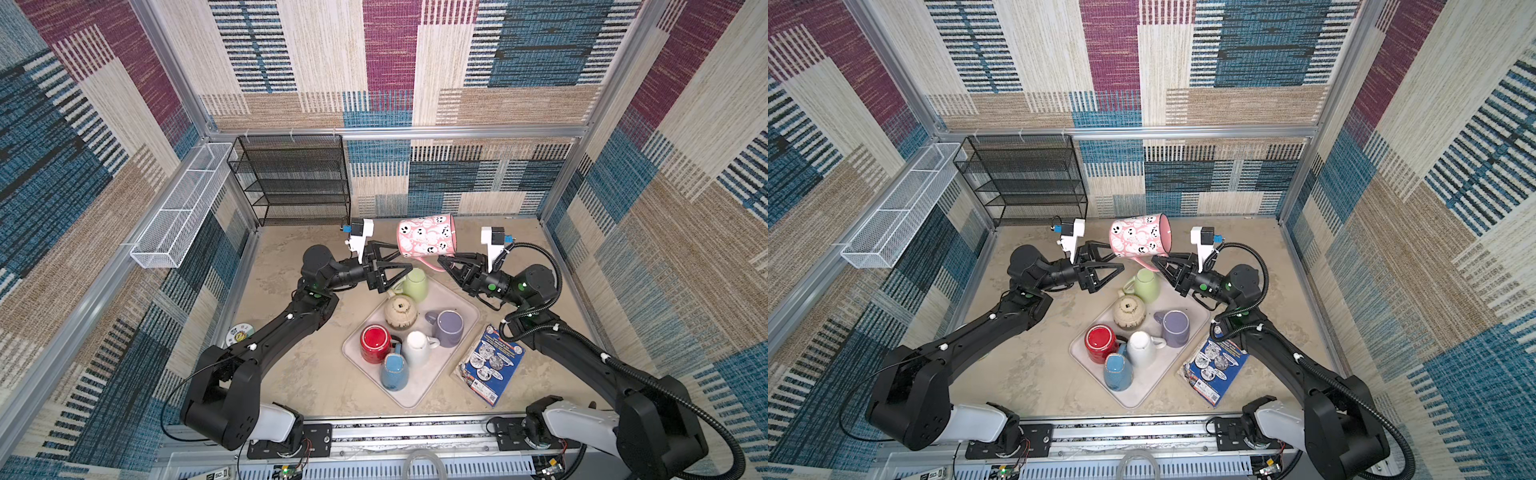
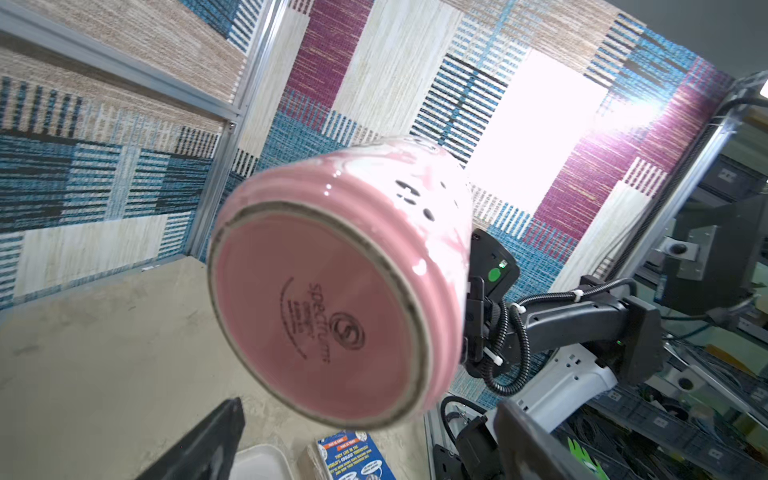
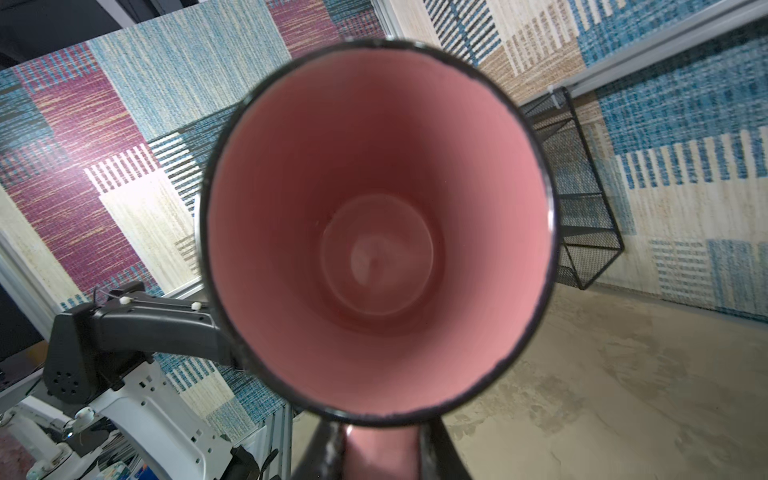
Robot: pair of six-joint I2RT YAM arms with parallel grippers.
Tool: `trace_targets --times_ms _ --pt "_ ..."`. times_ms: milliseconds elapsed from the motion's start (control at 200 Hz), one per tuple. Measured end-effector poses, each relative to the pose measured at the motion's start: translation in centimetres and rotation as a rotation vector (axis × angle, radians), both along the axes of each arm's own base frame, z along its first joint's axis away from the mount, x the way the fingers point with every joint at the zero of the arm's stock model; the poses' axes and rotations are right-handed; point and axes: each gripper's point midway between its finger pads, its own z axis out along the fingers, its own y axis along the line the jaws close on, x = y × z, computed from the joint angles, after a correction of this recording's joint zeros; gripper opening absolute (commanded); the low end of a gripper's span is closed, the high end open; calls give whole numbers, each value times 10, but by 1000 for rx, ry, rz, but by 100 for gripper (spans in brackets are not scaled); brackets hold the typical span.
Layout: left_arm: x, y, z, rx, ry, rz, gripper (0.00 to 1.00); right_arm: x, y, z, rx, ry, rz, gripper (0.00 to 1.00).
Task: Turn the mug right side up
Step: 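Open the left gripper and draw it back while the right gripper holds the mug, then rotate the pink mug upright with the right gripper while the left arm retracts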
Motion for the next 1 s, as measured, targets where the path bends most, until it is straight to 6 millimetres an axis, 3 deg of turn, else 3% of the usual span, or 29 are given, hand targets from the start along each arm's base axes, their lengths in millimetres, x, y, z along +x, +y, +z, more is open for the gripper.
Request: trace_targets --times_ms 225,431,691,1002 --pt "-3 12 6 43 -10 96 98 9 -8 -11 -28 21 -85 0" --pt "7 24 4 129 38 221 99 19 -16 -23 -83 38 -175 0" --pt "24 52 -15 336 145 436 99 32 -31 -48 -165 94 -298 0" --pt "14 77 -53 502 256 522 99 44 -49 -89 -250 170 -419 0"
